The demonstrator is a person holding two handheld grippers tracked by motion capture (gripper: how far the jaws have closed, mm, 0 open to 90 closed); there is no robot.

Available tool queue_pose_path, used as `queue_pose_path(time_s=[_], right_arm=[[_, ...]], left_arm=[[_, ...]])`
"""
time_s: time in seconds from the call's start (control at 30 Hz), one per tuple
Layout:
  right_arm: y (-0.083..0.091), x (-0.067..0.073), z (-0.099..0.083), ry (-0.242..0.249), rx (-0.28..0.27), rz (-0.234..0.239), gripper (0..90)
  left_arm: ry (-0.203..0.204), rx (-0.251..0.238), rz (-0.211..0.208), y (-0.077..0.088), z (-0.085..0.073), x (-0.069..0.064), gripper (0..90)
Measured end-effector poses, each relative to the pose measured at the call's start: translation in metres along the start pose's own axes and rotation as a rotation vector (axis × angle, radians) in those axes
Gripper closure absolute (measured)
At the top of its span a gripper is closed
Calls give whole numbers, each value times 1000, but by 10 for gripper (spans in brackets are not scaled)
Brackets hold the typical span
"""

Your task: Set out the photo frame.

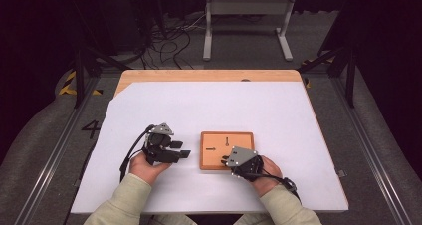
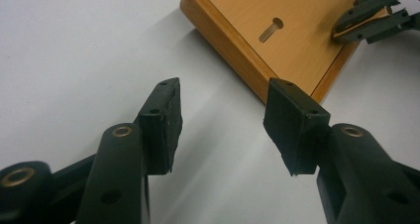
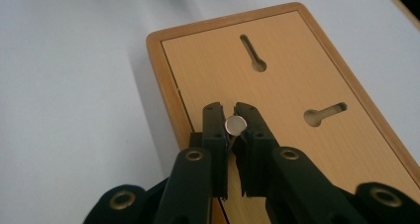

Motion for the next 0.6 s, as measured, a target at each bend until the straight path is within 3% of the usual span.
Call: queue_pose_path(time_s=[0.17, 0.4, 0.6], right_arm=[[1, 12, -3, 82, -4, -68, 842], [0, 21, -7, 141, -17, -122, 842], [0, 27, -10, 183, -20, -146, 841]], left_arm=[[2, -2, -8, 0, 1, -1, 484], [34, -33, -54, 2, 8, -2, 436], [25, -40, -67, -1, 15, -5, 384]])
Point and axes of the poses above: each handheld gripper's, and its own axes: y roughly backward along the jaws, z roughly out of its top, x roughly to its left, the point moved 3 cm from there along -y, roughly forward along the jaws, and after that the axes turned 12 degrees about z, right-handed, at the moved point
